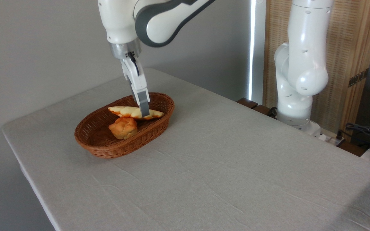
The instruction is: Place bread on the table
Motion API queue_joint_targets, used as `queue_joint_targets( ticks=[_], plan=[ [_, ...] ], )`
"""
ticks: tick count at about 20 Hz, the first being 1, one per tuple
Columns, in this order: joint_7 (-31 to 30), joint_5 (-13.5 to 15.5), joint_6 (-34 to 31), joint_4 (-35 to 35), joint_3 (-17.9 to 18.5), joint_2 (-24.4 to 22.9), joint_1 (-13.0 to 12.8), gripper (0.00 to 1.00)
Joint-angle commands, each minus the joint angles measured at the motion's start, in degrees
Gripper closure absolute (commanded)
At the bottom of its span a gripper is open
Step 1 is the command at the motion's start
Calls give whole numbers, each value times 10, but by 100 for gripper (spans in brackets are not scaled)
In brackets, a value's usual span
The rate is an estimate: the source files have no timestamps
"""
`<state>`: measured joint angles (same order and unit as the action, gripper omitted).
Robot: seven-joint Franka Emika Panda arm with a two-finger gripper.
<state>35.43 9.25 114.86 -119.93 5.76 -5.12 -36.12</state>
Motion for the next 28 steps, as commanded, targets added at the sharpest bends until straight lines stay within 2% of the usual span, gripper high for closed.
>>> queue_joint_targets(
  ticks=[1, 7, 8, 12, 13, 15, 16, 22, 26, 28],
  plan=[
    [-4, 10, 16, -2, 7, 17, -17, 0],
    [-4, 10, 22, -1, 7, 33, -18, 0],
    [-4, 10, 24, -1, 7, 34, -18, 4],
    [0, 8, 29, 0, 7, 41, -18, 63],
    [0, 8, 29, 0, 7, 41, -18, 74],
    [1, 8, 27, 0, 7, 41, -19, 88],
    [2, 7, 27, 0, 7, 41, -19, 91],
    [3, 7, 23, 0, 7, 39, -18, 90],
    [0, 8, 15, 4, 7, 17, -18, 90],
    [1, 9, -29, 16, 7, 2, -18, 90]
  ],
)
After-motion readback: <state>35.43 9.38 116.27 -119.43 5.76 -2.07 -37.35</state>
